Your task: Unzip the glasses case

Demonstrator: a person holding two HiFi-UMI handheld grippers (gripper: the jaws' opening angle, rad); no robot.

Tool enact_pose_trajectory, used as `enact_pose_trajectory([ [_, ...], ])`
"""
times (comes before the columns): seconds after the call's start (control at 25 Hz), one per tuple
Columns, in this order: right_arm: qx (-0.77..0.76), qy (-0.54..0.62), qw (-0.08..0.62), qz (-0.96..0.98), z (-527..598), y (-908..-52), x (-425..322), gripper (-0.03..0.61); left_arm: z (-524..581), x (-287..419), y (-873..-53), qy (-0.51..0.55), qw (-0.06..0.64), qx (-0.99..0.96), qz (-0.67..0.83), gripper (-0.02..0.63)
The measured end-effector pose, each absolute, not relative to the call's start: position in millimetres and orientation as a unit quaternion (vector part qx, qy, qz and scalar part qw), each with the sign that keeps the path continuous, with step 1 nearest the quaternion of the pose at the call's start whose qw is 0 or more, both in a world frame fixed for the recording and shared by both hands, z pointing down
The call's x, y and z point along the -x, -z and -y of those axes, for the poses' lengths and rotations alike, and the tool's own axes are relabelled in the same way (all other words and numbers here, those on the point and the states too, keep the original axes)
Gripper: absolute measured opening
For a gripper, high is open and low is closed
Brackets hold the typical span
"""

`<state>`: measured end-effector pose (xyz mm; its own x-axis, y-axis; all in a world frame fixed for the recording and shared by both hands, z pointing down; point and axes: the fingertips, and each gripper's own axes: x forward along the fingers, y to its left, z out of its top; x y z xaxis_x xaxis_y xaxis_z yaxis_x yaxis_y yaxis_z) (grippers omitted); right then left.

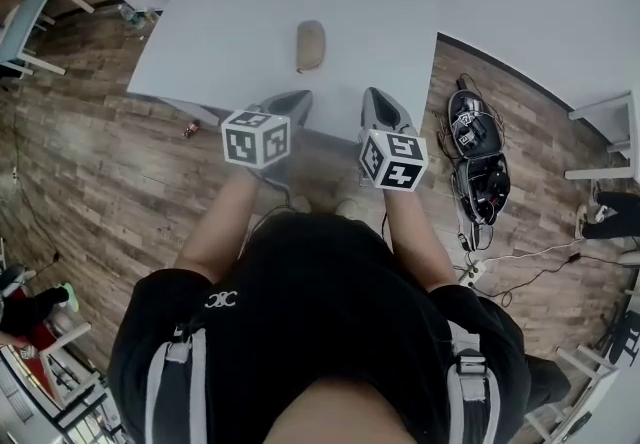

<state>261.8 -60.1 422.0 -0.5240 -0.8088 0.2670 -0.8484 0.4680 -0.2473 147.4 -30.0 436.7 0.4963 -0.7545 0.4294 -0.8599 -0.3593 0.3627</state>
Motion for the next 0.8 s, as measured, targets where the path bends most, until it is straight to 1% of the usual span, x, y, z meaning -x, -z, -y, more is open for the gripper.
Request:
enact_pose_trajectory([
  [0.08,-0.479,-0.178,0.058,0.858,59,-423,-257,0.014,30,-138,-437,-0.087,0.285,-0.811,0.503,0.005],
  [0.28,-0.471,-0.162,0.055,0.865,54,-415,-251,0.014,25,-128,-434,-0.097,0.267,-0.801,0.527,0.005],
  [0.52,-0.475,-0.151,0.047,0.865,54,-407,-247,0.014,23,-128,-417,-0.116,0.218,-0.806,0.538,0.005],
  [0.8,-0.458,-0.164,0.056,0.872,52,-417,-249,0.014,23,-137,-412,-0.101,0.233,-0.805,0.536,0.005],
])
